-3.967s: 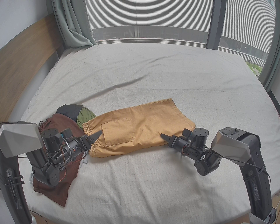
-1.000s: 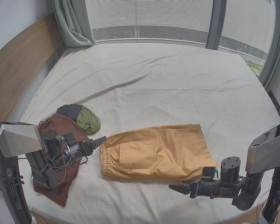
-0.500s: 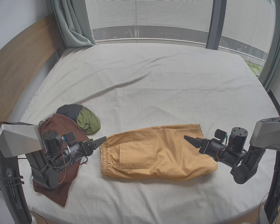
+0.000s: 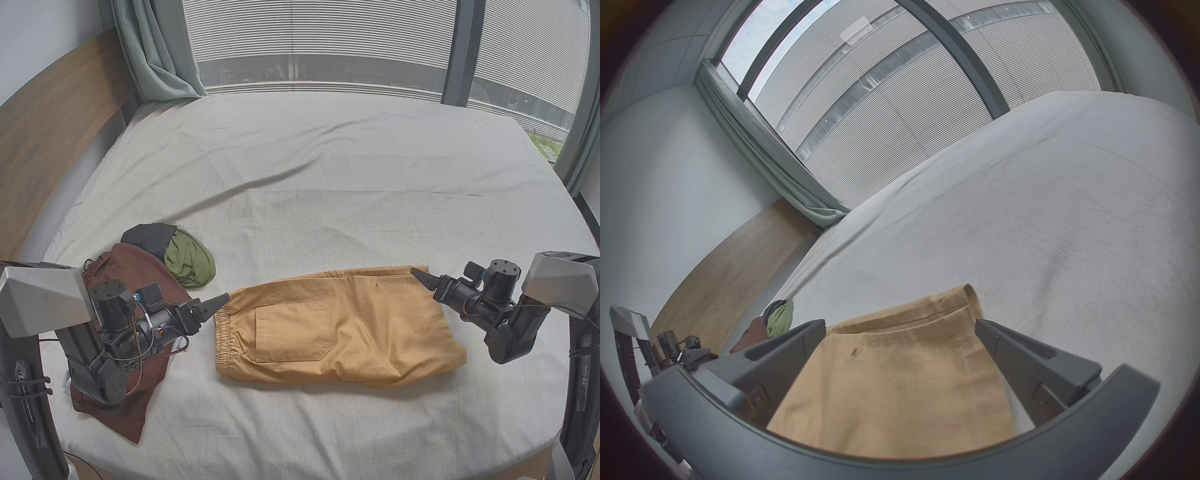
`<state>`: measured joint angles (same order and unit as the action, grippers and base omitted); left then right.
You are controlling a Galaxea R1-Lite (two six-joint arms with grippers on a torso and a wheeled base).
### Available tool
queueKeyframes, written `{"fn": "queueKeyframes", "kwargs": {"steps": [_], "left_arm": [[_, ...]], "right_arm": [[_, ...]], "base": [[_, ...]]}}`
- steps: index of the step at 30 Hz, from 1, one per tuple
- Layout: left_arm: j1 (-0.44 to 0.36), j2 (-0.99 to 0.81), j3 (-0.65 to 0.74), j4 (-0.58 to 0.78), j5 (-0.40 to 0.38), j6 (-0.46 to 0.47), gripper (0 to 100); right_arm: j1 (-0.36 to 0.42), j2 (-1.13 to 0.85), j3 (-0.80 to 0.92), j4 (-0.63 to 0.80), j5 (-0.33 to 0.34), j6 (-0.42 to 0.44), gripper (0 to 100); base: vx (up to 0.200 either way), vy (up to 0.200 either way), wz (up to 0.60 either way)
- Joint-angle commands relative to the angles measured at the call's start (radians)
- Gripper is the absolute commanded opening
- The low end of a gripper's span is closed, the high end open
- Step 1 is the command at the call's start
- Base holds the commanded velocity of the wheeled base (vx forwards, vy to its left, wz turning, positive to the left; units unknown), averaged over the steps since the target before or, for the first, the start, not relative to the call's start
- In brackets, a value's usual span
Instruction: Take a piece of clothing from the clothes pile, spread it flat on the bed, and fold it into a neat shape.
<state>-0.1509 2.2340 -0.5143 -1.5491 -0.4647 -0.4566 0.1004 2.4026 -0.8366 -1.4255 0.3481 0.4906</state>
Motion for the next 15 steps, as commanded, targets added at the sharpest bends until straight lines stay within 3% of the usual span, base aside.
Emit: {"fn": "queueKeyframes", "kwargs": {"steps": [1, 15], "left_arm": [[0.001, 0.001, 0.002, 0.000, 0.000, -0.001, 100], [-0.001, -0.002, 0.003, 0.000, 0.000, -0.001, 100]], "right_arm": [[-0.022, 0.050, -0.082, 0.040, 0.000, 0.000, 100], [-0.015, 0.069, -0.124, 0.071, 0.000, 0.002, 100]], "base": [[0.000, 0.000, 0.00], [0.000, 0.000, 0.00]]}}
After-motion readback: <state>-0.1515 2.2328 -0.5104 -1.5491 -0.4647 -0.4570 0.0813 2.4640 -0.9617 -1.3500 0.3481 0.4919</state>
